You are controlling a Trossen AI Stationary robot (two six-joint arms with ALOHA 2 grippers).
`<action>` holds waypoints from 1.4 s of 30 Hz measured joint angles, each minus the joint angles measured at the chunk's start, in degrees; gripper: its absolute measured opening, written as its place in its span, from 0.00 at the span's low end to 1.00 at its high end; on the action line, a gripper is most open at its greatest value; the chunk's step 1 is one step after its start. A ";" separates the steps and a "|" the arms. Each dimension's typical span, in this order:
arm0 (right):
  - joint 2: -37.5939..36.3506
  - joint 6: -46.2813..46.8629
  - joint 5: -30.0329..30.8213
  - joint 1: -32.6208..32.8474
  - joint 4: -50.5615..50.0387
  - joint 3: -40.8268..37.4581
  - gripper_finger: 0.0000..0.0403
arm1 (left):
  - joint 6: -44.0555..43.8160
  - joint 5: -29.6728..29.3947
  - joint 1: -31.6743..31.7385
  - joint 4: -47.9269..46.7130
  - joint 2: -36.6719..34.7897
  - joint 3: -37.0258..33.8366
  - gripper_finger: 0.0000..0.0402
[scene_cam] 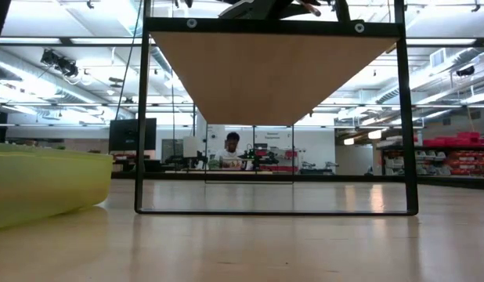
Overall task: Pack school essentials
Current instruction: Put the pencil into the supply box
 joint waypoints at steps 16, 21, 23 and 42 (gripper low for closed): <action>-3.87 0.06 -0.23 -0.07 -4.71 0.00 0.46 | 0.17 1.01 1.05 -12.42 -3.56 -0.02 0.09; -7.72 -2.86 -0.18 -0.79 -9.10 0.00 0.46 | -0.10 1.67 -0.21 -21.88 -7.69 -0.02 0.04; -9.32 -3.75 0.79 -1.25 -11.10 0.00 0.46 | -0.83 1.92 -1.19 -26.33 -9.52 -0.02 0.04; -15.76 -3.48 4.57 -8.98 -29.57 -0.04 0.46 | -28.96 -3.22 -21.00 -57.47 -16.81 -0.04 0.08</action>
